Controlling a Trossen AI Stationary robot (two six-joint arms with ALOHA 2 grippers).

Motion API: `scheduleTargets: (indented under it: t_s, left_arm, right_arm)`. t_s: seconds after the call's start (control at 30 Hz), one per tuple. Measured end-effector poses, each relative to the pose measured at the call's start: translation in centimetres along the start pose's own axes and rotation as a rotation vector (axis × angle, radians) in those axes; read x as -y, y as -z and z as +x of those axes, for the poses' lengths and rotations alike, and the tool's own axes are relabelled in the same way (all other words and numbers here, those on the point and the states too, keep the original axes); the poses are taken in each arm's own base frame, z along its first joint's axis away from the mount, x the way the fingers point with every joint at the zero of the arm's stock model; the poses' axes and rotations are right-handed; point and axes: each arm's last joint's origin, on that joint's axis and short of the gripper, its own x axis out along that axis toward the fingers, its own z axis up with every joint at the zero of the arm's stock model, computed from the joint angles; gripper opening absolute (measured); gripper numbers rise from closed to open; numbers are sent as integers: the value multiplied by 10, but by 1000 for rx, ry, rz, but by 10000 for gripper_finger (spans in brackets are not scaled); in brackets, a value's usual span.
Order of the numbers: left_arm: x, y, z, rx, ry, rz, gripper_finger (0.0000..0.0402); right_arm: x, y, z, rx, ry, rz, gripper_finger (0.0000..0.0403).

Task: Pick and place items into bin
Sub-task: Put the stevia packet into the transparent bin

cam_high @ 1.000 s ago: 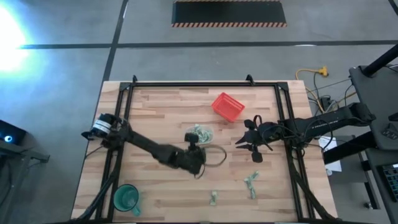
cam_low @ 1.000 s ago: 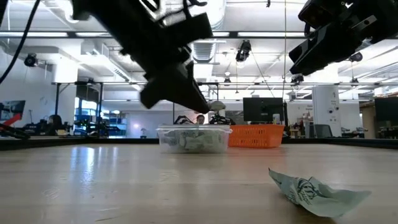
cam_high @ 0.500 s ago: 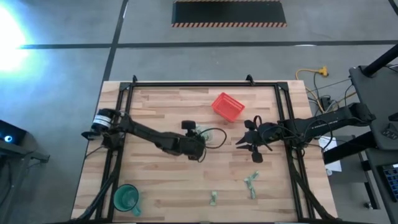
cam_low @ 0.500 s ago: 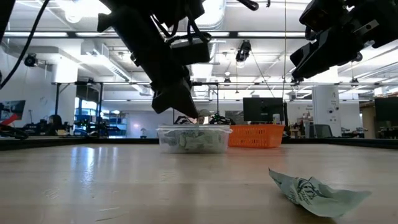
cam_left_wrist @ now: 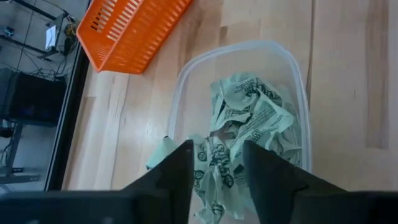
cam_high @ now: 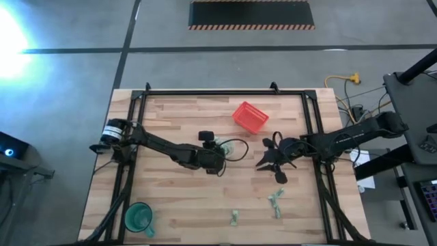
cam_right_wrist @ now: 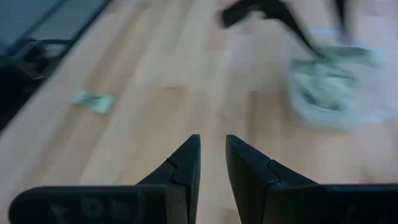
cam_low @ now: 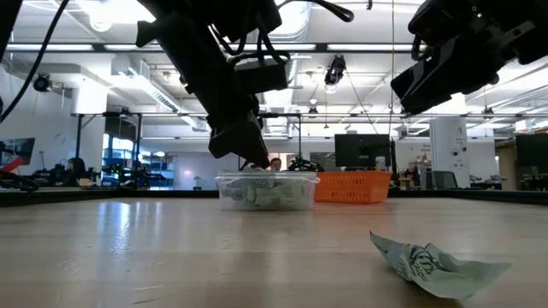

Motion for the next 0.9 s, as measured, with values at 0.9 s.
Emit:
scheduleTargets:
  t_s: [0.9]
  left_arm:
    - [23,31,-162,310,-28,-1,155]
  right_arm:
    - [-103,-14,128,12,-402,-455,68]
